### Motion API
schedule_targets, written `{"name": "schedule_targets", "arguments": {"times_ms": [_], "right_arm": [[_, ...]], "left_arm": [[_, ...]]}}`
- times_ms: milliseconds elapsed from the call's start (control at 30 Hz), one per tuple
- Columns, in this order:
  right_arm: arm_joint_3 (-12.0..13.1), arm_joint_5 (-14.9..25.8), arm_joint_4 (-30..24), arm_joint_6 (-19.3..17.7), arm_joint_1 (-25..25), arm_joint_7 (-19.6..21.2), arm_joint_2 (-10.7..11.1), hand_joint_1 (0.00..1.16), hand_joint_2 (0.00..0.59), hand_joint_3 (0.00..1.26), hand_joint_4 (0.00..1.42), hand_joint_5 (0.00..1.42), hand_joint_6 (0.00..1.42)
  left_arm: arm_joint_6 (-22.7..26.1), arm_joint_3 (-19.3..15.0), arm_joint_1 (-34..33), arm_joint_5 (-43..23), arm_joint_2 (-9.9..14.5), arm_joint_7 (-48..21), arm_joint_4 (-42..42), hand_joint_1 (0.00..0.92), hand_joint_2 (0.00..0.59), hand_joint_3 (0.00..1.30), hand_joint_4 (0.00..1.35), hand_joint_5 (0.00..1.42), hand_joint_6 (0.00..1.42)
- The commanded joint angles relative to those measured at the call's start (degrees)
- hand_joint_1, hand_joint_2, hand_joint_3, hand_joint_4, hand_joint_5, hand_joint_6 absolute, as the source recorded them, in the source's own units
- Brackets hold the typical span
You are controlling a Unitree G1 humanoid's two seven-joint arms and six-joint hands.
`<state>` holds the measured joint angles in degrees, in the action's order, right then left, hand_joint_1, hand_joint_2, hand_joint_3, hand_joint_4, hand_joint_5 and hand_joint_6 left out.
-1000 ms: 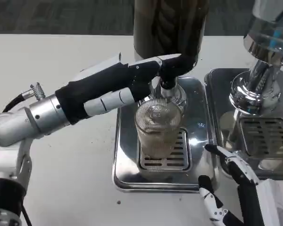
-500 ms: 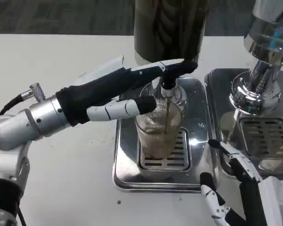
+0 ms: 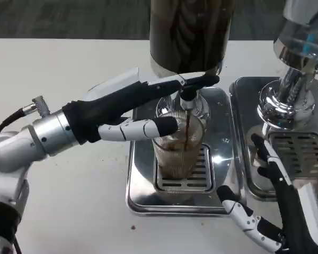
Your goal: Grasp the cup under the faucet to collect the drink, then remove the cup.
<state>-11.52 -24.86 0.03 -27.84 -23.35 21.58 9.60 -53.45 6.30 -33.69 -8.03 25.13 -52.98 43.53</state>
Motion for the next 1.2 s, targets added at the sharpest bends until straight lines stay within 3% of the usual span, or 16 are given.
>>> {"name": "schedule_targets", "arguments": {"times_ms": [33,367,1200], "right_arm": [[1.21,3.16,0.37,0.55,2.18,-4.34,0.38,0.58,0.234,0.06,0.05,0.07,0.18],[3.07,6.93,1.31,3.19,5.63,-11.26,0.07,0.62,0.226,0.02,0.0,0.0,0.15],[4.37,10.12,7.64,4.99,15.09,-17.68,-0.56,0.62,0.225,0.0,0.0,0.0,0.13]], "left_arm": [[-0.54,2.08,0.99,3.32,1.26,-0.94,0.97,0.0,0.169,0.13,0.02,0.07,0.02],[-1.65,3.35,0.92,3.82,2.09,0.37,0.85,0.0,0.169,0.13,0.02,0.07,0.02],[-3.22,4.14,1.32,5.36,3.78,3.08,0.24,0.0,0.168,0.13,0.02,0.07,0.03]]}}
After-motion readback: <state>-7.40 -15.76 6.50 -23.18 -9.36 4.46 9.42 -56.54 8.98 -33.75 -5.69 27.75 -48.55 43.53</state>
